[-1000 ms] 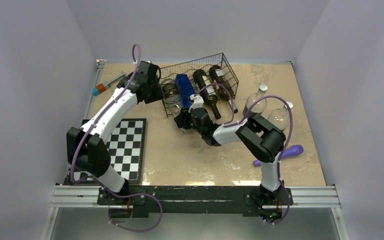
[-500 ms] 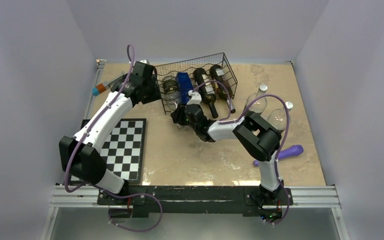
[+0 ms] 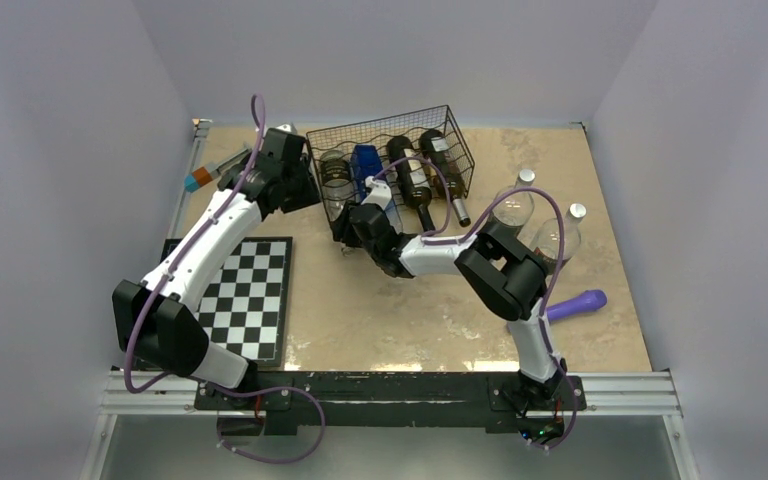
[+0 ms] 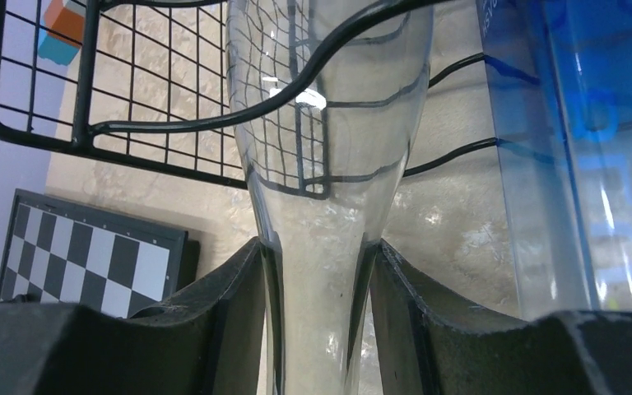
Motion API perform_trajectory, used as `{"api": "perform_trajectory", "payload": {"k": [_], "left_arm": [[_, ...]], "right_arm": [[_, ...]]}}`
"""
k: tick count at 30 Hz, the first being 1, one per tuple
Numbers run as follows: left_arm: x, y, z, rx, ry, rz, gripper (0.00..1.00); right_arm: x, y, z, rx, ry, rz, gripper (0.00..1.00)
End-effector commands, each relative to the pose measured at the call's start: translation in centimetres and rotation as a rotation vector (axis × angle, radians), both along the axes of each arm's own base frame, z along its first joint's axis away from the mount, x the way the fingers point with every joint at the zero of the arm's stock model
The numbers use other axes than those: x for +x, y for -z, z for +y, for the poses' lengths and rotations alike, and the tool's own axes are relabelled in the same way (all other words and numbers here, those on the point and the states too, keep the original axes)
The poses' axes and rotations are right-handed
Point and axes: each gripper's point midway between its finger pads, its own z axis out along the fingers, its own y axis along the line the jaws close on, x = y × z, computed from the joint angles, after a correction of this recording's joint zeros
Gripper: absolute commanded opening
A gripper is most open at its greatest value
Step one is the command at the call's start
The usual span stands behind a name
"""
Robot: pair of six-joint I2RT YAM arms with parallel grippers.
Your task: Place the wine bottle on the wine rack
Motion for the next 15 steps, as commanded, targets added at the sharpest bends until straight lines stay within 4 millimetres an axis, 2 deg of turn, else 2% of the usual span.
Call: {"api": "perform_trajectory", "payload": {"k": [1, 7, 15], "left_arm": [[-0.2, -1.4, 0.2, -0.017, 0.01, -0.053, 0.42], [-0.6, -1.5, 0.6, -0.01, 0.003, -0.057, 0.42], [-0.9, -1.5, 0.8, -0.004, 0.0, -0.054, 0.42]], "right_arm": [[3.7, -9.6, 1.3, 0.232, 0.121, -0.183, 0.0], [4.6, -9.7, 1.8, 0.227, 0.137, -0.171, 0.0], [5.6, -6.8, 1.0, 0.264, 0.176, -0.037, 0.1]]}}
